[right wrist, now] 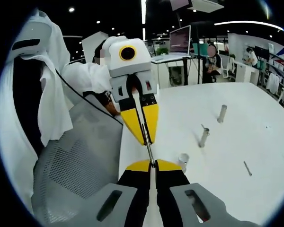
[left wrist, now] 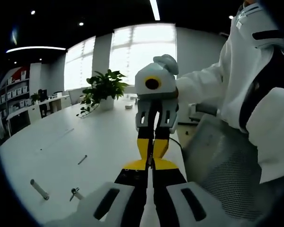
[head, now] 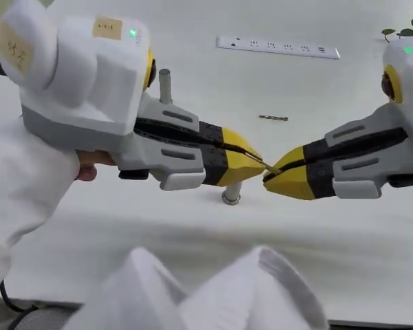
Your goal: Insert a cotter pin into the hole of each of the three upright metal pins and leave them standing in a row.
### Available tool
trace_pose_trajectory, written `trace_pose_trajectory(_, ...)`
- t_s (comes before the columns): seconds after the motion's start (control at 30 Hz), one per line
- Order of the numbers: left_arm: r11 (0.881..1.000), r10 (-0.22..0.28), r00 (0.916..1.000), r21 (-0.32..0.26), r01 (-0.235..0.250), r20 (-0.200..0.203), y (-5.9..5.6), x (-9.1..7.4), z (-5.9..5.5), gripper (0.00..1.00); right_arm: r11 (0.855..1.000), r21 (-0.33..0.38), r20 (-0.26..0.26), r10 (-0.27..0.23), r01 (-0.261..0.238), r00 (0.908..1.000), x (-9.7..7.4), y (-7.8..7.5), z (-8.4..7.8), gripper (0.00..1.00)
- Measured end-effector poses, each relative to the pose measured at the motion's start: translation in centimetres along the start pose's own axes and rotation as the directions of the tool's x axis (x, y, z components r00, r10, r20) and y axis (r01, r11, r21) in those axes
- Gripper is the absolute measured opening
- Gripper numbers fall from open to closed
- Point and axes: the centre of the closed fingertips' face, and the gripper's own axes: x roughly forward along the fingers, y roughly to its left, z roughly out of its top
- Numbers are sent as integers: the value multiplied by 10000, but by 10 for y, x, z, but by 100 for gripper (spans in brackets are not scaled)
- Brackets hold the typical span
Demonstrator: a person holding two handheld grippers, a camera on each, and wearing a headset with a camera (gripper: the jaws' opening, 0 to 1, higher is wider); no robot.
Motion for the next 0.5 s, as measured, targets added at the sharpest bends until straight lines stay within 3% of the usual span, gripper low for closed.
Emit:
trace_pose_trajectory(0.2, 9997, -203, 9992, 117, 207, -354, -3, 1, -7, 0, 9992, -305, -393, 231, -243, 9990, -2, 5, -3, 0)
trace_pose_trajectory(0.27, 9985, -98, 9982, 530, 129, -596, 4, -3, -12, 0, 9988, -393, -520, 258, -278, 9983, -3, 5, -4, 0)
trace_pose_trajectory(0.5, 9989, -316, 9952, 321, 347, -925, -10, 5, -18, 0, 9974, -545, -844, 435, -482, 9955, -4, 7, -11, 0)
